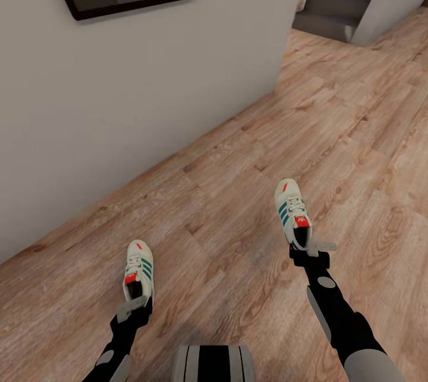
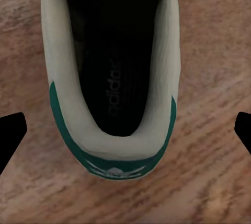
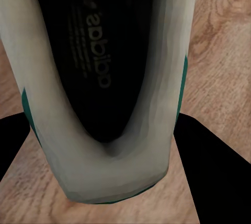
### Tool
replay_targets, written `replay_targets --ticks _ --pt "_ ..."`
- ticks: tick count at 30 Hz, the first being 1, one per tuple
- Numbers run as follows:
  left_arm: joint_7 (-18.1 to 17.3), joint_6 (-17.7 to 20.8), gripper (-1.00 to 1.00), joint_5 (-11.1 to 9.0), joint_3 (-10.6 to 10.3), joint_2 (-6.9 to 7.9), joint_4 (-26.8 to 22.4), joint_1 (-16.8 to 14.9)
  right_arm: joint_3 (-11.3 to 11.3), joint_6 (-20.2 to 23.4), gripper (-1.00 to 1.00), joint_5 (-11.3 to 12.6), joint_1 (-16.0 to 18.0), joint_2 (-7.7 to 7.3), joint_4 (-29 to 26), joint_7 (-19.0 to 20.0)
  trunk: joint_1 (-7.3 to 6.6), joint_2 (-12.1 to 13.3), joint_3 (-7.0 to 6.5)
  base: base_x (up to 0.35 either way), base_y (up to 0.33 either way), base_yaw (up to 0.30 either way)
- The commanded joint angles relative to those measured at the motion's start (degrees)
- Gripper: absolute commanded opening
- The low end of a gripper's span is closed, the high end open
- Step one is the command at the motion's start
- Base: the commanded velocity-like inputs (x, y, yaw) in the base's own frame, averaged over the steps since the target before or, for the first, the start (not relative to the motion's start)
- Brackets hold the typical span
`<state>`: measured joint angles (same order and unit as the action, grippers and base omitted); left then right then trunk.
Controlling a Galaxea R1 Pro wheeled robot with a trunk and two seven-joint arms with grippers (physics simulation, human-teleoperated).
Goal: Pick up the two gym shoes and the two sandals from the corridor floor and place them onto the hallstand (shoe rack) in the corridor, making sure they are on the rack and not on the floor. Arrange them so the two gym shoes are next to each other and the two sandals are next to each other.
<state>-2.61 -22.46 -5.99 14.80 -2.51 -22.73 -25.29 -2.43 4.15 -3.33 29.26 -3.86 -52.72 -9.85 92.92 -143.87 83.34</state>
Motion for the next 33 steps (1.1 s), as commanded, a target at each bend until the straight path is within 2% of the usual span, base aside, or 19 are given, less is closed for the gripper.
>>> replay_targets --ticks 1,15,22,26,29,32,33 --pt "-0.3 -0.1 1.00 -0.6 0.1 0.01 0.0 0.0 0.1 0.4 -1.00 -0.4 0.0 -0.01 -0.1 -0.2 -0.01 0.0 0.08 0.000 0.000 0.000" --pt "-0.3 -0.1 1.00 -0.5 0.0 -0.09 0.0 0.0 0.0 0.2 -1.00 -0.4 0.0 -0.01 -0.3 -0.2 0.35 -0.2 3.62 0.000 0.000 0.000" --pt "-0.3 -0.1 1.00 -0.5 0.0 -0.22 0.1 0.0 -0.1 0.4 -1.00 -0.3 0.0 -0.01 -1.9 -0.2 0.35 -0.2 4.03 0.000 0.000 0.000" --pt "-0.3 -0.1 1.00 -0.5 0.0 -0.26 0.0 0.0 -0.1 0.6 -1.00 -0.1 0.0 -0.01 -6.7 -0.2 0.35 -0.2 4.08 0.000 0.000 0.000" --pt "-0.3 -0.1 1.00 -0.5 0.0 -0.23 -0.2 0.0 -0.2 1.8 -1.00 1.5 0.0 -0.01 -11.1 -0.2 0.35 -0.2 4.09 0.000 0.000 0.000" --pt "-0.3 -0.1 1.00 -0.5 -0.1 -0.18 -0.3 0.0 -0.3 6.2 -1.00 4.2 0.0 -0.07 -15.1 -0.3 0.40 -0.2 4.54 0.000 0.000 0.000" --pt "-0.3 -0.1 1.00 -0.5 -0.1 -0.11 -0.3 0.0 -0.3 9.1 -1.00 5.5 0.0 -0.14 -17.0 -0.3 0.43 -0.2 4.76 0.000 0.000 0.000"
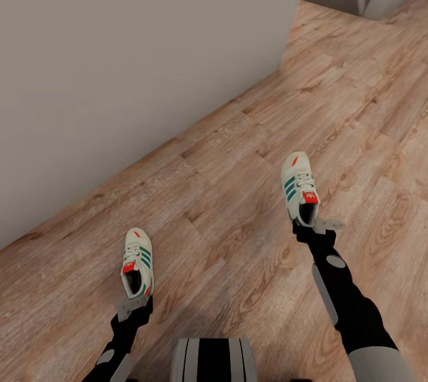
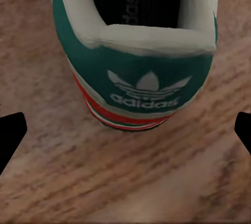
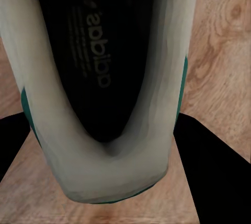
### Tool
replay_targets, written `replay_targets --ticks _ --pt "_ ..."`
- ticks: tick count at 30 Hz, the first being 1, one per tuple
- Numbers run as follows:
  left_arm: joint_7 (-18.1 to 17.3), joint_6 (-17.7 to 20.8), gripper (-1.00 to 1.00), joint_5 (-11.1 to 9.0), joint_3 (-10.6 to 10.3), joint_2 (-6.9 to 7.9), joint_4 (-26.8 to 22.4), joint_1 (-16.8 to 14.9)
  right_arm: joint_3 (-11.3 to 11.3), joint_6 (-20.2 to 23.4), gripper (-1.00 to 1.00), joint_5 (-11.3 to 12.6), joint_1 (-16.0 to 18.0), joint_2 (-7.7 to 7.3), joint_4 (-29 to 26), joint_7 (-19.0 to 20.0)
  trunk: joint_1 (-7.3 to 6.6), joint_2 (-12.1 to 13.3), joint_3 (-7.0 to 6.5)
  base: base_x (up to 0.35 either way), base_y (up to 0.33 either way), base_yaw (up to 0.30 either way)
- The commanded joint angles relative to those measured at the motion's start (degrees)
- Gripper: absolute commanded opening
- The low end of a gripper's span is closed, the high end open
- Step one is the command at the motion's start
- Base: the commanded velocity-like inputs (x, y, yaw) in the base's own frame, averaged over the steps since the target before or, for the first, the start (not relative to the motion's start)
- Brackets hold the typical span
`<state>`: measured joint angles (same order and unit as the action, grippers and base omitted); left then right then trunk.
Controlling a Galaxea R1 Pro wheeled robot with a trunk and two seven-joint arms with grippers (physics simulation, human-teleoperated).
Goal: Pick up the two gym shoes and the two sandals from the corridor floor and place them onto the hallstand (shoe rack) in the corridor, making sure they are on the rack and not on the floor. Arrange them so the two gym shoes are next to each other and the two sandals are next to each other.
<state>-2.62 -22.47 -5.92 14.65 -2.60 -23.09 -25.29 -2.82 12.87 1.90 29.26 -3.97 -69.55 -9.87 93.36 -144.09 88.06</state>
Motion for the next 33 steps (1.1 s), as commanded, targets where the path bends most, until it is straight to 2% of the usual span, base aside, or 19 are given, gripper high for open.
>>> replay_targets --ticks 1,7,33 --pt "-0.3 -0.1 1.00 -0.6 0.0 -0.02 0.0 0.0 0.0 2.0 -1.00 0.8 0.0 -0.08 -0.9 -0.2 0.01 0.0 0.26 0.000 0.000 0.000" --pt "-0.3 -0.2 1.00 -0.6 0.0 -0.03 0.0 0.0 0.0 4.5 -1.00 1.5 0.0 -0.14 -1.7 -0.2 0.17 -0.1 1.59 0.000 0.000 0.000" --pt "-0.3 -0.4 1.00 -0.6 0.0 0.04 -0.2 0.2 0.0 5.1 -1.00 1.7 0.0 -0.16 -2.0 -0.2 0.17 -0.1 1.59 0.049 0.000 0.000"
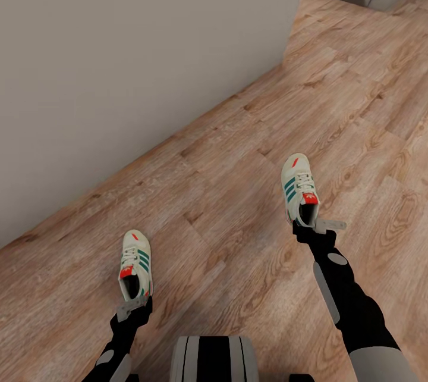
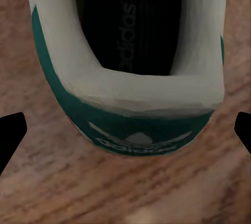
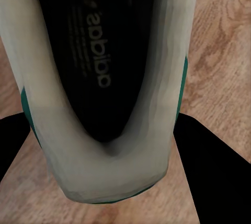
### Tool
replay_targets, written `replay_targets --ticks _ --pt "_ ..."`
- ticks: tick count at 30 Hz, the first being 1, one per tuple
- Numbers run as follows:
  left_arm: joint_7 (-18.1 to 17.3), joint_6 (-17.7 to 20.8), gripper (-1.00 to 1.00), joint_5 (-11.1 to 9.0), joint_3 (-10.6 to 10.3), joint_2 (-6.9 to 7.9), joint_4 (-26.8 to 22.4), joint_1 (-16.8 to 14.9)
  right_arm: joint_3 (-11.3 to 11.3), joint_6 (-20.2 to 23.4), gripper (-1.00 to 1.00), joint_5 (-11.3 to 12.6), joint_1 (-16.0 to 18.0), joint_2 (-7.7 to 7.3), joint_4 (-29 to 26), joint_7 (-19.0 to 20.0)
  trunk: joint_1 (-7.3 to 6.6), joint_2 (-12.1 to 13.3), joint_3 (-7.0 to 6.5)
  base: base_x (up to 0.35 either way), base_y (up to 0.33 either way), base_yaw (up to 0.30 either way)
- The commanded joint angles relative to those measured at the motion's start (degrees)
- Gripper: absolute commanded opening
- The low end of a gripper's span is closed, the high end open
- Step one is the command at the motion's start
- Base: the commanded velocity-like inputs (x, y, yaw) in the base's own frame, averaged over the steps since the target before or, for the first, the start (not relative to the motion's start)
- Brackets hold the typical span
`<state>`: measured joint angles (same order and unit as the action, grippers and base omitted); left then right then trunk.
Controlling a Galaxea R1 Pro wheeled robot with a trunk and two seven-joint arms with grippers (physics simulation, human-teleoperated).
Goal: Pick up the two gym shoes and the two sandals from the corridor floor and place them onto the hallstand (shoe rack) in the corridor, making sure they are on the rack and not on the floor. Arrange them so the two gym shoes are next to each other and the two sandals are next to each other.
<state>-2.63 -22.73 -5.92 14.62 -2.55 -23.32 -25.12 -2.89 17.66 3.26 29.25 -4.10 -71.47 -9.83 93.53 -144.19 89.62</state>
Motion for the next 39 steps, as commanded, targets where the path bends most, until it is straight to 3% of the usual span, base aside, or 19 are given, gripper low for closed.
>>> replay_targets --ticks 1,14,15,39 --pt "-0.3 -0.1 1.00 -0.6 0.1 -0.02 0.0 0.0 0.1 0.3 -1.00 0.3 0.0 -0.03 -0.1 -0.3 -0.01 0.0 0.03 0.014 0.000 0.000" --pt "-0.3 -0.1 1.00 -0.6 0.1 0.05 0.1 0.0 0.1 0.3 -1.00 0.3 0.0 -0.03 -0.2 -0.3 -0.01 0.0 0.03 0.088 0.000 0.000" --pt "-0.3 -0.1 -1.00 -0.6 0.1 0.06 0.1 0.0 0.1 0.3 -1.00 0.3 0.0 -0.03 -0.2 -0.3 -0.01 0.0 0.03 0.009 0.000 0.000" --pt "-0.5 -2.1 -1.00 -1.0 0.0 0.38 -0.2 0.3 0.1 0.3 -1.00 0.3 0.0 -0.03 0.1 -0.3 -0.01 0.0 0.03 0.001 0.000 0.000"
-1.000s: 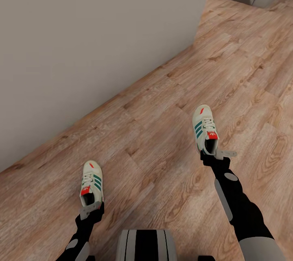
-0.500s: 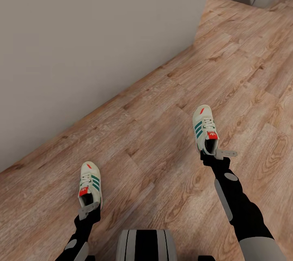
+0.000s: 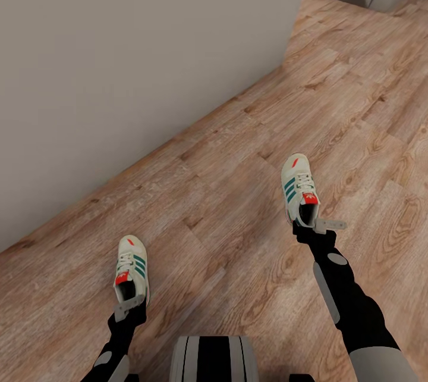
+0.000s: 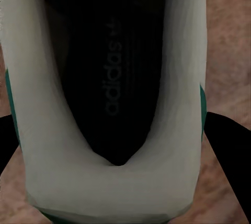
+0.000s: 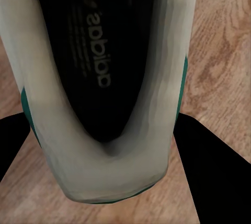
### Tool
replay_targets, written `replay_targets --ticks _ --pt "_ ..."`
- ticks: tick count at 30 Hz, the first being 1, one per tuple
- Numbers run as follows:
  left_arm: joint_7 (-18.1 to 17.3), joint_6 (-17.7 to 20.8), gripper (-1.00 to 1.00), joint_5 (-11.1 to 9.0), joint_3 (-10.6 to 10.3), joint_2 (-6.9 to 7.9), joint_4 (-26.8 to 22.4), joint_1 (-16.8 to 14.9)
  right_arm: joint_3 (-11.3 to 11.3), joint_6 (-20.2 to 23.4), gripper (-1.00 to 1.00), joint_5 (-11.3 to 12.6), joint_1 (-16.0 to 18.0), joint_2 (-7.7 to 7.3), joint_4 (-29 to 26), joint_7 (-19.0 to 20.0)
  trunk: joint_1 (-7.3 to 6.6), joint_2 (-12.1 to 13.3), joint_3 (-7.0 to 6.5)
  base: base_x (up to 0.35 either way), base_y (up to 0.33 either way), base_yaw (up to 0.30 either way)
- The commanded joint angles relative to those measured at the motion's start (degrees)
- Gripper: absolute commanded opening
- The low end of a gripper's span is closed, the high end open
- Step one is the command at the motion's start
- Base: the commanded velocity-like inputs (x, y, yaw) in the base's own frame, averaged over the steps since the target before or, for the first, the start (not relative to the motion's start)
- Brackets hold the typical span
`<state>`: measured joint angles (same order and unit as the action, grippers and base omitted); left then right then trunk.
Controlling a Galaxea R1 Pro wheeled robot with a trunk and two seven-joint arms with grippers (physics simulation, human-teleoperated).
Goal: Pick up the two gym shoes and the two sandals from the corridor floor and place them onto the hallstand (shoe rack) in the corridor, making sure they are on the rack and not on the floor. Arrange them so the two gym shoes are next to each other and the two sandals are next to each other.
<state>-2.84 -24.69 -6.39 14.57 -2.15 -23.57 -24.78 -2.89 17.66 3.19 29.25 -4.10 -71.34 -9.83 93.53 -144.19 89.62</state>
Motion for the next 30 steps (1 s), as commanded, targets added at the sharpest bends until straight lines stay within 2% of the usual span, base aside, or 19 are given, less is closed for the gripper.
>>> replay_targets --ticks 1,6,21,23,27,30 --pt "-0.4 -0.1 -1.00 -0.5 0.1 0.00 0.0 0.0 0.1 0.3 -1.00 0.3 0.0 -0.03 -0.1 -0.3 -0.01 0.0 0.03 0.000 0.000 0.000" --pt "-0.4 0.0 -1.00 -0.3 0.1 0.03 0.0 -0.2 0.1 0.2 -1.00 0.2 -0.1 -0.10 0.0 -0.2 -0.01 0.0 0.03 0.000 0.000 0.000" --pt "-0.2 0.2 -1.00 -0.1 0.1 -0.70 0.0 -0.4 0.0 -0.2 -1.00 -0.8 -2.8 -0.28 1.0 -0.2 -0.40 0.2 -3.29 0.000 0.000 0.000" --pt "-0.3 0.3 -1.00 0.0 -0.1 -0.59 0.0 -0.6 0.0 -1.2 -1.00 -0.8 -3.0 -0.28 3.5 -0.3 -0.45 0.2 -3.84 0.000 0.000 -0.034" --pt "-0.3 0.4 -1.00 0.4 -0.6 -0.31 -0.1 -0.6 0.0 -4.3 -1.00 -0.8 -3.1 -0.29 4.2 -0.2 -0.55 0.3 -5.03 0.000 0.000 -0.060" --pt "-0.3 0.5 -1.00 1.3 -1.8 -0.03 -0.1 -0.5 0.0 -7.9 -1.00 -0.8 -3.1 -0.34 4.4 -0.1 -0.63 0.3 -5.95 0.000 0.000 -0.070"
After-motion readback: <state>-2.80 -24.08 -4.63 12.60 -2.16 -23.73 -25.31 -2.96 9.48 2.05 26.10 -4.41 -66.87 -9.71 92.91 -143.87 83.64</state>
